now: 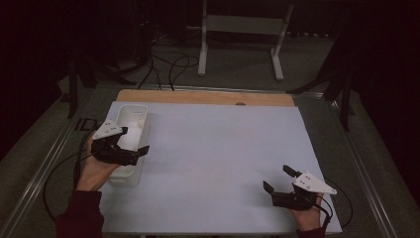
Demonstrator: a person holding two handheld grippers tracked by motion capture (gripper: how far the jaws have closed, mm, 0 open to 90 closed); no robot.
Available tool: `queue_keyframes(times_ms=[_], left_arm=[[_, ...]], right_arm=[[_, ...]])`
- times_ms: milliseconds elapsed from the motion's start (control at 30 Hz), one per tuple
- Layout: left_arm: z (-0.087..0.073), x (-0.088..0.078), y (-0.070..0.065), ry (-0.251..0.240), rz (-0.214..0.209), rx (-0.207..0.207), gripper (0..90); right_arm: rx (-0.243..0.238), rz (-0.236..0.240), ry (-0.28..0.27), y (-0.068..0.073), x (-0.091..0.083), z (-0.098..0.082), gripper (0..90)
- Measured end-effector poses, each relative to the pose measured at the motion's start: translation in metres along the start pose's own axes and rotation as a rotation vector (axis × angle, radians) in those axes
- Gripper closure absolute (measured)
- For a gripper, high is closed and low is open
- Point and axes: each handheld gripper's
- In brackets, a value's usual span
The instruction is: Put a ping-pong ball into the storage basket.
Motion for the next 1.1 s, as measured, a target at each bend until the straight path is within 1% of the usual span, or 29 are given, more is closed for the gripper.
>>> queue_keyframes(times_ms=[167, 333, 367, 400, 600, 667, 800, 867, 1033, 1100], left_arm=[[-0.009, -0.001, -0.005, -0.025, -0.005, -0.007, 0.0], [-0.015, -0.001, -0.011, -0.057, -0.015, 0.003, 0.0], [-0.015, -0.001, -0.011, -0.057, -0.015, 0.003, 0.0], [-0.018, -0.002, -0.014, -0.07, -0.018, 0.006, 0.0], [-0.026, -0.003, -0.019, -0.103, -0.016, 0.006, 0.0], [-0.028, -0.003, -0.021, -0.113, -0.021, 0.013, 0.0], [-0.033, 0.001, -0.027, -0.1, -0.02, 0.034, 0.0], [-0.036, 0.002, -0.028, -0.112, -0.025, 0.023, 0.0], [-0.043, 0.002, -0.035, -0.15, -0.043, 0.023, 0.0], [-0.047, 0.003, -0.037, -0.155, -0.049, 0.025, 0.0]], right_arm=[[0.001, 0.0, -0.002, 0.0, 0.0, 0.001, 8.1], [0.007, 0.0, -0.006, -0.001, -0.001, 0.001, 8.0], [0.007, 0.0, -0.006, -0.001, -0.001, 0.001, 8.0], [0.006, 0.0, -0.009, -0.001, -0.001, 0.001, 8.1], [0.004, 0.002, -0.008, 0.0, 0.0, 0.002, 8.1], [0.003, 0.001, -0.008, 0.0, 0.0, 0.002, 8.0], [0.004, 0.001, -0.008, 0.0, 0.0, 0.002, 8.1], [0.003, 0.0, -0.007, 0.0, 0.0, 0.001, 8.1], [0.004, 0.001, -0.005, 0.0, 0.0, 0.001, 8.1], [0.002, 0.001, -0.005, 0.0, 0.0, 0.001, 8.1]])
Point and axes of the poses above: each handheld gripper's, and its own axes: x roughly forward along the jaws, z roughly out of its top, y roughly to its left
